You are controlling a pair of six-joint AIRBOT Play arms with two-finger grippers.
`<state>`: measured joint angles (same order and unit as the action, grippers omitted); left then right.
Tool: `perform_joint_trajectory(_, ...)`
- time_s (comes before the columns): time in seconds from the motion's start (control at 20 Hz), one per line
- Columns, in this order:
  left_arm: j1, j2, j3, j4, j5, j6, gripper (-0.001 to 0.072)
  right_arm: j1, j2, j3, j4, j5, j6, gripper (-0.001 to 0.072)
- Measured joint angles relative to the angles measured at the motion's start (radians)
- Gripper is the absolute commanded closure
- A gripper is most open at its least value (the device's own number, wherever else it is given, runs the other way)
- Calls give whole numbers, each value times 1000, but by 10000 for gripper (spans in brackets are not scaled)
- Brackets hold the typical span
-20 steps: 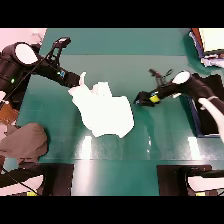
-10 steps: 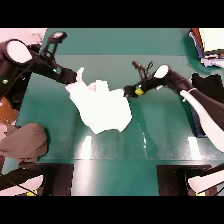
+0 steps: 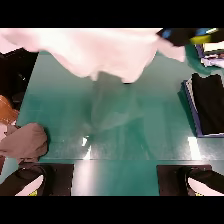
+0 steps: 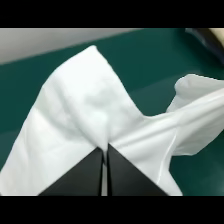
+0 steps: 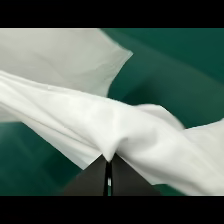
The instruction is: Fold the shirts.
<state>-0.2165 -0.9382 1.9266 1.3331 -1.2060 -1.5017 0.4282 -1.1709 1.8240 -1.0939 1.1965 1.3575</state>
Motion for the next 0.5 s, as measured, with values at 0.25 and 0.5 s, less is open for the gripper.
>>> perform_joint_trajectory(0.25,0,26,119,-34,3,-14,687,-4,146,61,-85,34,60,694)
perform_joint_trajectory(0.5,0,-69,32,-2,-4,-16,686,-11,113,73,-152,80,131,695)
